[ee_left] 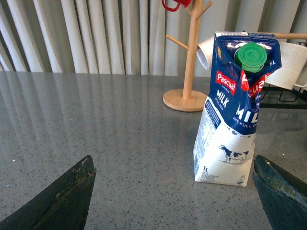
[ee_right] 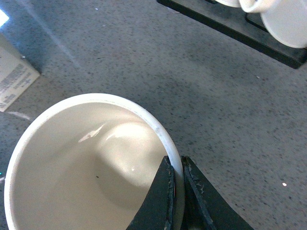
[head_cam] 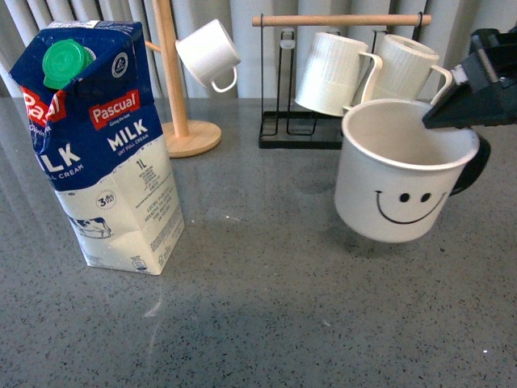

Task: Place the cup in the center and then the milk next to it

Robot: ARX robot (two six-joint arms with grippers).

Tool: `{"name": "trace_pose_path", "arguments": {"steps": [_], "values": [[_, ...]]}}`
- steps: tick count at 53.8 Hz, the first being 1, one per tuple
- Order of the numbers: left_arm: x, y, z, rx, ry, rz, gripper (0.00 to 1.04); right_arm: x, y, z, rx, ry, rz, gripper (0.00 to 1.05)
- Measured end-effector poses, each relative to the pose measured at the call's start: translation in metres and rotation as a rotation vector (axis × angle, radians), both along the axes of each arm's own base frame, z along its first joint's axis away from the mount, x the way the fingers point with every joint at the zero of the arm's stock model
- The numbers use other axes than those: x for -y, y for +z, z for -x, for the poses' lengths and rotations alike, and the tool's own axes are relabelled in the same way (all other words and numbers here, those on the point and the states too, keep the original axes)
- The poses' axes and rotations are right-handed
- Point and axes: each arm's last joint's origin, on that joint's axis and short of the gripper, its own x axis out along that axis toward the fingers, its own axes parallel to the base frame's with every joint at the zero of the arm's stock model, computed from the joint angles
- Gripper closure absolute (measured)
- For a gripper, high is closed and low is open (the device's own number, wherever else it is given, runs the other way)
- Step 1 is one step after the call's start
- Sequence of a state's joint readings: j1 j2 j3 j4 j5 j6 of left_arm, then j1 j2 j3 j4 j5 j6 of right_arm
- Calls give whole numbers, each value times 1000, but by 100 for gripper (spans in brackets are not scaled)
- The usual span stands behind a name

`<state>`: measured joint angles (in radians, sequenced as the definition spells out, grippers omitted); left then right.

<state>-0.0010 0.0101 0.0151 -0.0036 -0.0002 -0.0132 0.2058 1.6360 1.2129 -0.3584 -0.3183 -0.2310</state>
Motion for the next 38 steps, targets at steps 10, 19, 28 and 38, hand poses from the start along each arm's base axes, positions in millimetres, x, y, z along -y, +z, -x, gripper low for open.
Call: {"name": "trace_pose_path", "arguments": {"steps": [10,19,28,38], "values": [[0,0,0,0,0,0,7,-22,-7,-1,0,36,-8,102],[0,0,0,-1,0,0,7,-31,-26,-8,-49,37,-10,102],[0,0,0,0,0,0,7,-34,-32,-11,-55,28,-21,102],[0,0,0,0,0,0,7,-34,-37,-15,-57,18,-21,102]]}}
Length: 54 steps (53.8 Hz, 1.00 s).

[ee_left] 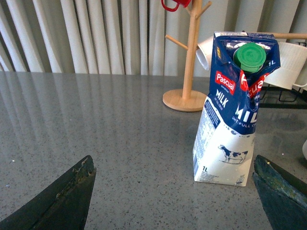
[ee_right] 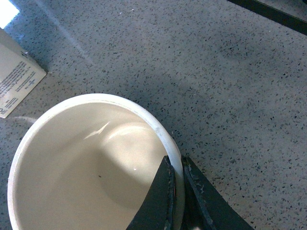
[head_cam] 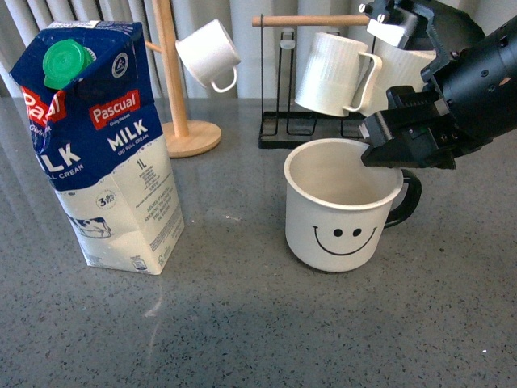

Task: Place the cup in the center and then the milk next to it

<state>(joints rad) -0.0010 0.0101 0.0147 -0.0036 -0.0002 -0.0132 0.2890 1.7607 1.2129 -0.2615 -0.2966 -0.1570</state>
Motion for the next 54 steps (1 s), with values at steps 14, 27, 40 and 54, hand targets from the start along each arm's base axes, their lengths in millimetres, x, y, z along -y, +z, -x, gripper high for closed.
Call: {"name": "trace_pose_path", "arguments": {"steps": [14,27,40,54], "values": [[0,0,0,0,0,0,7,-4,-3,1,4,28,21,94],[0,0,0,0,0,0,7,-5,-2,1,16,32,26,61],[0,0,0,0,0,0,7,-4,6,1,58,26,16,22],[0,0,0,0,0,0,7,17,61,12,286,-94,-65,7]]}}
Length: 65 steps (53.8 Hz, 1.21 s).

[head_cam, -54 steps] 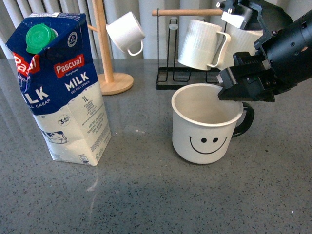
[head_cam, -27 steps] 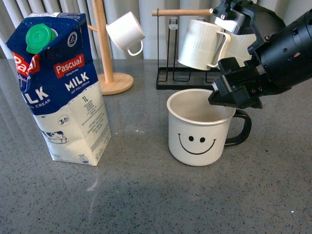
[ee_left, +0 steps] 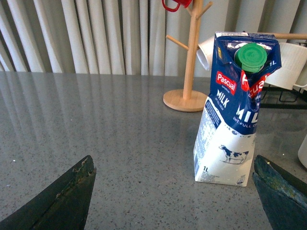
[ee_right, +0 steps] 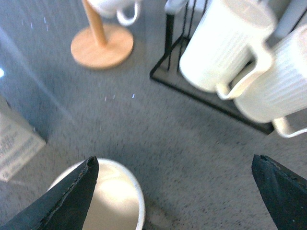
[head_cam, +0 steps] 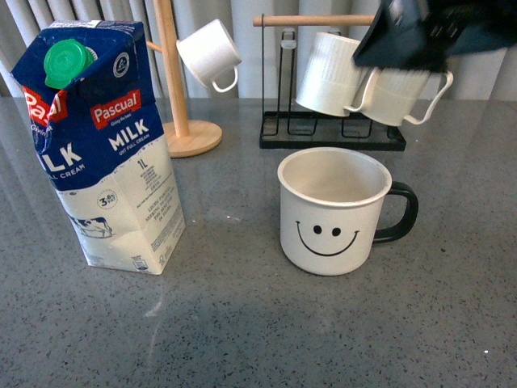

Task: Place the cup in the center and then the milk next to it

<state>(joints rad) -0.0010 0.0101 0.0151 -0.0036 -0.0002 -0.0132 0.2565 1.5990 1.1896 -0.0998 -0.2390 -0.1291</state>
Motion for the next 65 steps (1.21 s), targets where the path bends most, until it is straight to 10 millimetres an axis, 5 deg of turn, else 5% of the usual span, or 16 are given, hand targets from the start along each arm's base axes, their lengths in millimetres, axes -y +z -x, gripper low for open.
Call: {"name": "trace_pose_path", "arguments": {"steps": [16,22,31,34,39,46,65], "values": [[0,0,0,0,0,0,7,55,29,76,263,-241,-313,7],[0,0,0,0,0,0,7,63,9,129,323,-335,-382,7],[0,0,0,0,0,0,7,59,-28,182,356,-423,-390,9],[0,0,0,0,0,0,7,58,-36,194,396,-467,-326,17],[0,0,0,0,1,0,7,81,-109,246,427,-514,-125,74],[0,0,0,0,0,0,7,97,-111,249,485,-532,-131,104],[0,0,0,0,0,0,7,98,-111,249,484,-519,-136,103]]}}
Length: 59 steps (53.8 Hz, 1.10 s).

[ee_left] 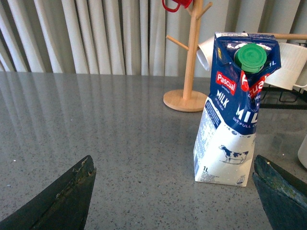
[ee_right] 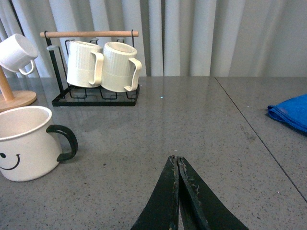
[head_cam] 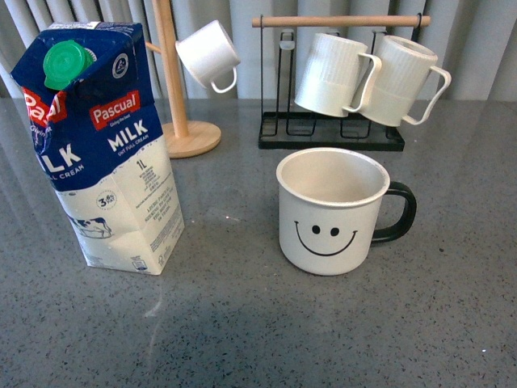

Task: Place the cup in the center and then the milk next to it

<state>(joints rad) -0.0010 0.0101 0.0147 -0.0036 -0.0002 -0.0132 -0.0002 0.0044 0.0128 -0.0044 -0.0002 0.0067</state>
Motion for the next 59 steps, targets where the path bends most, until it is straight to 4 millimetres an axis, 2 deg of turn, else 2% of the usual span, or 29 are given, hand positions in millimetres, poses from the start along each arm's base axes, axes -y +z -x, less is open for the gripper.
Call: {"name": "trace_pose_path", "arguments": {"steps": [10,16,19,21,37,40,59], "values": [[0,0,0,0,0,0,7,0,0,0,0,0,1,102],[0,0,0,0,0,0,7,0,0,0,0,0,1,84],[0,0,0,0,0,0,7,0,0,0,0,0,0,71],[0,0,0,0,0,0,7,0,0,0,0,0,0,67],[0,0,0,0,0,0,7,0,0,0,0,0,0,4],[0,0,0,0,0,0,7,0,0,0,0,0,0,8],[0,0,0,0,0,0,7,0,0,0,0,0,0,7]]}}
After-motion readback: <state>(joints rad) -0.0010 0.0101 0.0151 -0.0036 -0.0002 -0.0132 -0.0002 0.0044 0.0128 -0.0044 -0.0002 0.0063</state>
